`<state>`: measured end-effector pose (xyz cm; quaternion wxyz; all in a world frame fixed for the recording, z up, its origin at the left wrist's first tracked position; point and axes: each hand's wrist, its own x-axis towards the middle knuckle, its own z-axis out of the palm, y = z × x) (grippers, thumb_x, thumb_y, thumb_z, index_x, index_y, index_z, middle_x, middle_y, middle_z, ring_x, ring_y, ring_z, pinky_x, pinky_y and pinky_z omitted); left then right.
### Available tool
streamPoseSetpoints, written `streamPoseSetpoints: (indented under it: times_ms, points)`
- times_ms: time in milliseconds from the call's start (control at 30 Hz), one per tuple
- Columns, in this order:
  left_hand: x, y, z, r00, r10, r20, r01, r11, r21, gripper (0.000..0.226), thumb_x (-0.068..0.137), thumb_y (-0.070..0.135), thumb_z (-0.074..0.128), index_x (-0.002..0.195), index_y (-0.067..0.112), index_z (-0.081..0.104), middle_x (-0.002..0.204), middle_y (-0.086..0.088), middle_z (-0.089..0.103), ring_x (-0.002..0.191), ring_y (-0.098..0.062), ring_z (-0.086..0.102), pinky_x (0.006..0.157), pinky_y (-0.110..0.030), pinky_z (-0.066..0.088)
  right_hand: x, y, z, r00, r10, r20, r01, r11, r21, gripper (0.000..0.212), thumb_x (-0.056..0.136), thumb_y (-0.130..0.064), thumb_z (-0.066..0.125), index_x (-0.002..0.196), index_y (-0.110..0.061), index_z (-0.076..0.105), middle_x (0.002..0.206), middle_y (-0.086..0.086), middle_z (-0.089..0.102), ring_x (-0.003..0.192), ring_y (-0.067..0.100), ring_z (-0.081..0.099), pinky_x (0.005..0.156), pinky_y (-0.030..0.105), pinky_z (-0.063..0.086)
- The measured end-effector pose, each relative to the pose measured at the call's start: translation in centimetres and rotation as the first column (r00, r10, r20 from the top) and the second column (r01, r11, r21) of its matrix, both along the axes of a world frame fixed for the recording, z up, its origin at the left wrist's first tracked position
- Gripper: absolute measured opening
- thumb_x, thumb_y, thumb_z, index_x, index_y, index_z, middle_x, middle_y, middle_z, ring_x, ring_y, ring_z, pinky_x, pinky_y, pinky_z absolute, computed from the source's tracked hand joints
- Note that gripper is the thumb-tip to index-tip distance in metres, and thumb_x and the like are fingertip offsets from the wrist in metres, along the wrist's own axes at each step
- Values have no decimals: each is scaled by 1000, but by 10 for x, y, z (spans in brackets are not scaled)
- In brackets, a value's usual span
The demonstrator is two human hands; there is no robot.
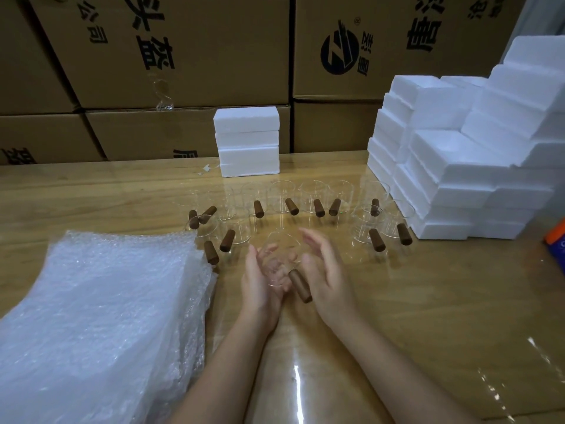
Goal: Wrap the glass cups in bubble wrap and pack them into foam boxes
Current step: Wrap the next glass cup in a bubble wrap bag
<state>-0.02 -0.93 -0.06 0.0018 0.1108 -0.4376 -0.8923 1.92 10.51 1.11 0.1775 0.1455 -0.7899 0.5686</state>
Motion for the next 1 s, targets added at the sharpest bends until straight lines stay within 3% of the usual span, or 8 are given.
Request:
streamPoseSetpoints:
  times_ms: [133, 233, 333, 533, 633, 700, 900, 1000]
  points:
    - [-2, -4, 1, 998, 21, 61, -24, 998, 57, 42, 100, 42, 32, 96, 11, 60, 74, -16, 70, 61, -21, 68, 58, -31, 47, 4, 1, 2, 992, 116, -40, -104, 970, 220, 60, 93, -50, 35, 144, -19, 37, 150, -9, 37, 138, -2, 30, 113, 22, 27]
    - [-2, -4, 4, 992, 79, 100, -89, 991, 102, 40, 100, 41, 33, 95, 12, 59, 78, -16, 66, 65, -20, 62, 67, -33, 41, 8, 0, 3, 973, 138, -185, -66, 935, 349, 63, 96, -53, 33, 140, -10, 44, 150, -2, 38, 139, 5, 31, 115, 30, 25]
    - [-2, -5, 6, 980, 145, 136, -162, 979, 121, 40, 99, 41, 33, 97, 11, 60, 91, -17, 62, 77, -25, 54, 70, -35, 40, 10, -5, 2, 932, 168, -320, -27, 915, 403, 55, 96, -42, 39, 135, -5, 50, 145, 4, 45, 139, 13, 36, 115, 37, 28]
    - [2, 1, 5, 991, 119, 67, -108, 984, -142, 52, 101, 41, 29, 108, 4, 65, 97, -16, 72, 83, -23, 72, 61, -29, 58, 9, -9, 4, 869, 188, -458, 10, 918, 395, 52, 100, -39, 34, 129, -1, 56, 139, 8, 51, 134, 19, 43, 112, 40, 34]
    - [5, 5, 7, 999, 51, -17, -53, 965, -257, 54, 102, 39, 22, 113, 6, 64, 99, -13, 73, 96, -24, 70, 82, -38, 57, 7, -6, 6, 885, 177, -431, 7, 920, 392, 52, 100, -38, 33, 131, -1, 54, 141, 10, 48, 135, 19, 42, 111, 42, 35]
    - [5, 7, 8, 999, 20, -32, -28, 960, -277, 51, 102, 39, 22, 113, 11, 64, 102, -14, 72, 100, -27, 68, 88, -42, 53, 7, -4, 8, 911, 172, -375, -14, 921, 389, 52, 99, -38, 36, 134, -3, 51, 144, 8, 45, 137, 16, 39, 113, 42, 32]
    - [5, 8, 3, 999, -28, -46, 15, 966, -257, 47, 100, 41, 26, 113, 14, 63, 95, -18, 71, 83, -26, 71, 63, -31, 55, 3, 0, 15, 976, 140, -167, -48, 886, 462, 66, 95, -53, 25, 147, -14, 30, 155, -8, 24, 142, 0, 19, 119, 32, 18]
    - [3, 8, 1, 999, -10, -43, -1, 972, -236, 47, 100, 41, 28, 115, 10, 59, 82, -15, 69, 69, -20, 68, 58, -31, 52, 2, 1, 12, 991, 101, -88, -44, 866, 498, 74, 91, -64, 20, 150, -20, 22, 158, -12, 15, 144, -1, 12, 118, 34, 19]
